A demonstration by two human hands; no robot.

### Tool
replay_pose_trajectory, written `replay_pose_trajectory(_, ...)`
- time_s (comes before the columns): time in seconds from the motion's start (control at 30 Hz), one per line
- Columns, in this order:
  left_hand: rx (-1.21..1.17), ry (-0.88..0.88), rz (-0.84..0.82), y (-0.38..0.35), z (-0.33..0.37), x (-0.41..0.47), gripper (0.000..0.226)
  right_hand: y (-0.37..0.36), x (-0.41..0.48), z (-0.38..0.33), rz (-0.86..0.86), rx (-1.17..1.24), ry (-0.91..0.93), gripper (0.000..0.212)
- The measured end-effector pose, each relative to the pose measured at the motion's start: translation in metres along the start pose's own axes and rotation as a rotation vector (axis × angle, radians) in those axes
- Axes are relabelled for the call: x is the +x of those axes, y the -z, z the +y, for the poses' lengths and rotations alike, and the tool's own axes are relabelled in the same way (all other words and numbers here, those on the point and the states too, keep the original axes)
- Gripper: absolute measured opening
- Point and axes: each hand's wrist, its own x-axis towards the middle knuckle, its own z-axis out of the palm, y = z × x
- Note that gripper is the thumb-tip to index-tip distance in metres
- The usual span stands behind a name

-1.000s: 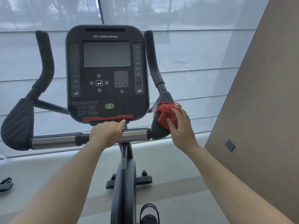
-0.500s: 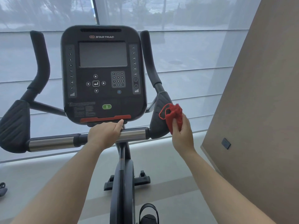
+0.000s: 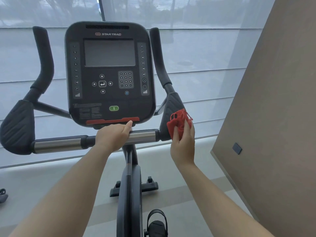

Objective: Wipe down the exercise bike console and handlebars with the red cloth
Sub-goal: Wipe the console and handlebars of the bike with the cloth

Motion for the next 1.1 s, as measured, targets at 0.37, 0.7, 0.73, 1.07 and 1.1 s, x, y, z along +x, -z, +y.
replay_pose_trajectory(0.37,0.012,-0.025,0.009,0.001,0.001,-0.003,0.061,-0.003,-0.016,-0.003,0.002,-0.068,0.078,0.044)
replay_pose_trajectory(0.7,0.025,-0.028,0.018,0.001,0.003,-0.003,0.062,0.033,0.023,-0.009,-0.07,-0.124,0.393,0.033)
replay_pose_trajectory(0.73,0.028,-0.03,0.02,0.001,0.002,-0.003,0.062,0.031,0.034,-0.015,-0.078,-0.12,0.413,0.033)
replay_pose_trajectory(1.07,0.032,-0.068,-0.014,0.002,0.002,-0.002,0.061,0.019,0.052,-0.003,-0.459,-0.363,0.573,0.027)
replay_pose_trajectory(1.1,0.0,-0.093,-0.02,0.003,0.001,-0.001,0.059,0.021,0.048,-0.001,-0.476,-0.353,0.581,0.028)
